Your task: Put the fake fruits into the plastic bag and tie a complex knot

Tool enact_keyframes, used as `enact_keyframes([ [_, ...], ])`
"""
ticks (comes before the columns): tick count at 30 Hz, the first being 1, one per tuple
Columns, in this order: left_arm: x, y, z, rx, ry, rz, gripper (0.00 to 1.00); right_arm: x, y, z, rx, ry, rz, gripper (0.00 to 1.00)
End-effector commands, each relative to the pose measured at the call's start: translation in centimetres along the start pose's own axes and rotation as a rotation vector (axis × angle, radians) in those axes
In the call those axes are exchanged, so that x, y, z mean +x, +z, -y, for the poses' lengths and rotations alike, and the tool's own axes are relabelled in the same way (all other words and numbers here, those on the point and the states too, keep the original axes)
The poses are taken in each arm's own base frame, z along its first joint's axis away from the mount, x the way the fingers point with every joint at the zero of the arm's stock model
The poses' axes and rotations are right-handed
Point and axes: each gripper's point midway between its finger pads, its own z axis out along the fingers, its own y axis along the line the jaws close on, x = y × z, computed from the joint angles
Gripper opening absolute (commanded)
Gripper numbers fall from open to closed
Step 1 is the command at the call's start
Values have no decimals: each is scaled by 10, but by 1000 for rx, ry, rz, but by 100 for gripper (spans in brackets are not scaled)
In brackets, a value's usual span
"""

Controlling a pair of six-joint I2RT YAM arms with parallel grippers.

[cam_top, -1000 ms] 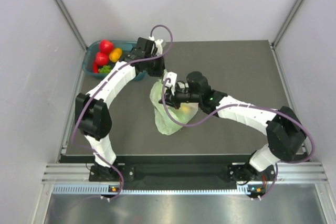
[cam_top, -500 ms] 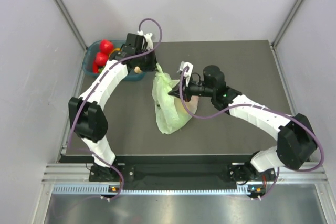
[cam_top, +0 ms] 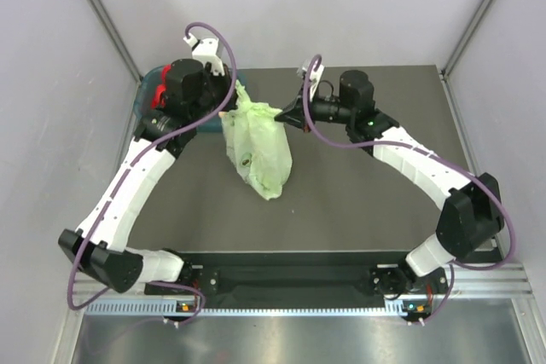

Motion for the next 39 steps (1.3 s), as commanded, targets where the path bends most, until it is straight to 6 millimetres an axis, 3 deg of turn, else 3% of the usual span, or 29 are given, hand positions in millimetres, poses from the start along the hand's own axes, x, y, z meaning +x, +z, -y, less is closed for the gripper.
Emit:
enact_keyframes([
  [1,-17,-18,6,-49,21,93,0,-37,-10,16,13,24,74,0],
  [5,-12,-25,19,-49,10,81,0,-46,-12,16,-7,34,87,0],
  [9,3,-33,27,-74,-26,70,0,-47,-16,44,153,76,66,0],
  [11,16,-34,18,-138,-35,65,0,-41,-20,53,225,90,49,0],
  [13,29,-32,6,-190,-38,63,0,-31,-25,60,306,122,23,0],
  [19,55,-16,-17,-284,-41,97,0,9,-32,54,450,166,-71,0],
  [25,47,-9,-23,-310,-30,169,1,27,-37,42,457,192,-73,0],
  [34,34,-15,-9,-228,9,185,41,10,-34,37,417,151,-60,0],
  [39,41,-10,-5,-205,36,144,48,-5,-33,35,400,121,-51,0],
])
